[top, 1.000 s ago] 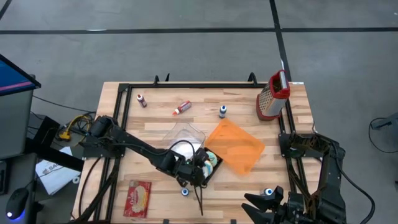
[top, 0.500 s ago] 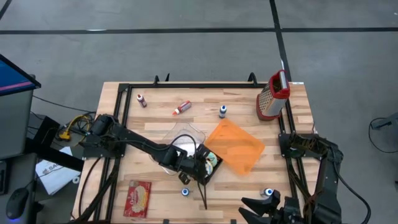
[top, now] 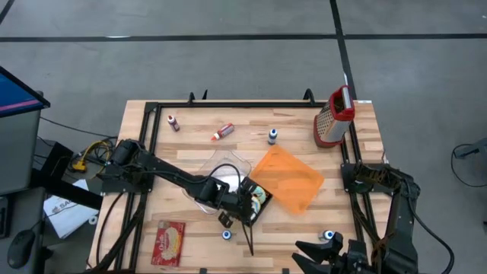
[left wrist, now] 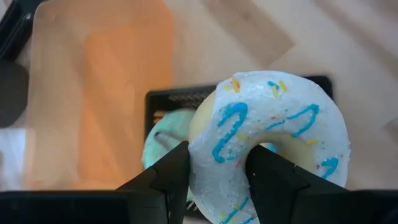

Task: Pick & Place Food Item
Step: Put the white donut into the black bin

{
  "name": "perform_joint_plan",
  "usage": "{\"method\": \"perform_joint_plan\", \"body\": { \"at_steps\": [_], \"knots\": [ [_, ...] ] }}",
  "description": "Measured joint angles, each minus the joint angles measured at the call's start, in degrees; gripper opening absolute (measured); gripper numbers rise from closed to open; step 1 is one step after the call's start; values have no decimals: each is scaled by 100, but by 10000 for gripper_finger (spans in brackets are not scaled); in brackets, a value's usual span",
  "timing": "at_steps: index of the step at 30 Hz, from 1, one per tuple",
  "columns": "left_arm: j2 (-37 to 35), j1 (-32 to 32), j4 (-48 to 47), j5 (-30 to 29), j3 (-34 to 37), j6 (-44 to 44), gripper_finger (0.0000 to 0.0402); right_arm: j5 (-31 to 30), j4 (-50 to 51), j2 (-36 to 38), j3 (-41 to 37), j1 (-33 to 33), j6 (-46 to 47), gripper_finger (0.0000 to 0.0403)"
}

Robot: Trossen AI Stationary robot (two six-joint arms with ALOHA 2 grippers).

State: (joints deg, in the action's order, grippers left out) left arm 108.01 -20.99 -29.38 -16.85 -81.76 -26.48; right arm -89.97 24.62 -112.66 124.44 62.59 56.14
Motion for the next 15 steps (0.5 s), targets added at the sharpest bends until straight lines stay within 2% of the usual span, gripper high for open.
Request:
{"method": "perform_joint_plan", "body": {
  "at_steps": [9,15],
  "knots": [
    [0,-4,-56,-69,0,6,144,91,66,-11,0,44,-4,173],
    [0,-2,-11,-67,0,144,200,55,61,-11,0,35,3,182]
  ]
}}
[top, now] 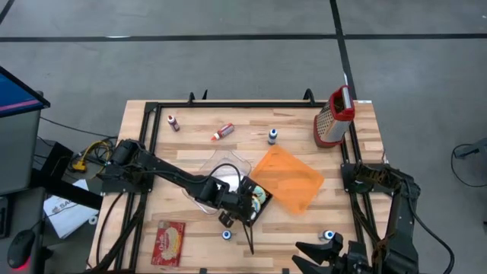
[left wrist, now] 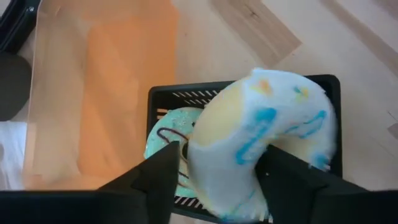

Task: Pick & Place Food Item
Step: Put the white donut into the black bin

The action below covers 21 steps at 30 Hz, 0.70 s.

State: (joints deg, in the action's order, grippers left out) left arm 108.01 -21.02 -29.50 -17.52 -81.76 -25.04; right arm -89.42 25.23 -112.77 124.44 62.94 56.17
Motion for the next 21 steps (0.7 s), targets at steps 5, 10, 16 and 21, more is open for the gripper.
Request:
{"method": "perform_joint_plan", "body": {
  "at_steps": [5,10,16,21],
  "knots": [
    [0,0,-3,0,0,2,236,-3,0,0,0,4,23,182],
    [0,0,-60,-9,0,110,239,-3,-17,0,0,4,32,182],
    [0,90,-332,258,0,215,222,-3,-13,0,0,4,38,182],
    [0,146,-187,340,-2,347,200,-3,-7,0,2,4,40,182]
  ]
}}
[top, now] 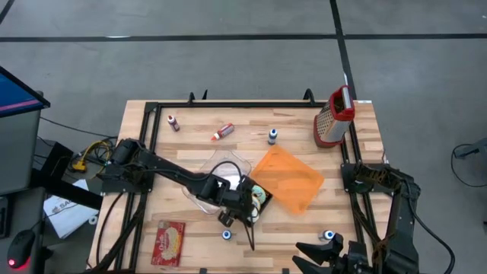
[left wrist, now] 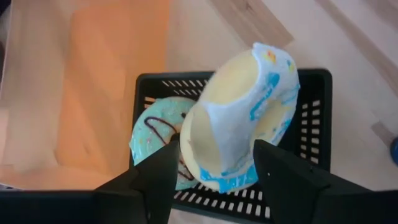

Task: Pick & Place Food Item
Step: Put the white donut into the black bin

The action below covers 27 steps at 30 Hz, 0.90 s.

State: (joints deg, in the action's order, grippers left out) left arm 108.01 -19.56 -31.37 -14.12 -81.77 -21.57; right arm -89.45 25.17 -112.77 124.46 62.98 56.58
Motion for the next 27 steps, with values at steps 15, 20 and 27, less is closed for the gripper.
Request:
{"method": "perform_joint_plan", "body": {
  "at_steps": [15,20,27],
  "knots": [
    [174,40,131,426,-7,225,129,-35,-24,-4,4,0,31,182],
    [113,58,-81,403,-7,366,33,-44,-17,-4,4,0,41,182],
    [113,34,-576,452,-6,422,54,-44,-9,-4,3,0,44,182]
  ]
}}
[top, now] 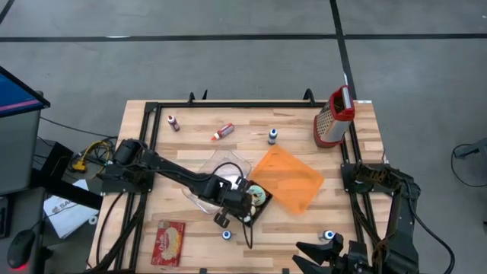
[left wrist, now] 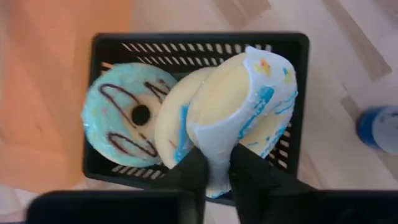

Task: Pick & Place Food Item
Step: Put the white donut into the black bin

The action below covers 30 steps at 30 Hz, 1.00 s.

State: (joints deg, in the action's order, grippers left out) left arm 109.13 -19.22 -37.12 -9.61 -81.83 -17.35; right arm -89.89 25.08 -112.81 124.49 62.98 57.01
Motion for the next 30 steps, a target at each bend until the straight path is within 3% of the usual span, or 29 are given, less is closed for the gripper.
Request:
{"method": "perform_joint_plan", "body": {
  "at_steps": [6,18,30],
  "knots": [
    [-30,2,-48,9,3,96,119,-2,1,0,2,0,0,182],
    [-34,45,201,-191,3,103,170,-7,12,0,1,0,2,182],
    [-508,94,-197,-203,10,384,206,-13,17,0,0,-7,2,182]
  ]
}}
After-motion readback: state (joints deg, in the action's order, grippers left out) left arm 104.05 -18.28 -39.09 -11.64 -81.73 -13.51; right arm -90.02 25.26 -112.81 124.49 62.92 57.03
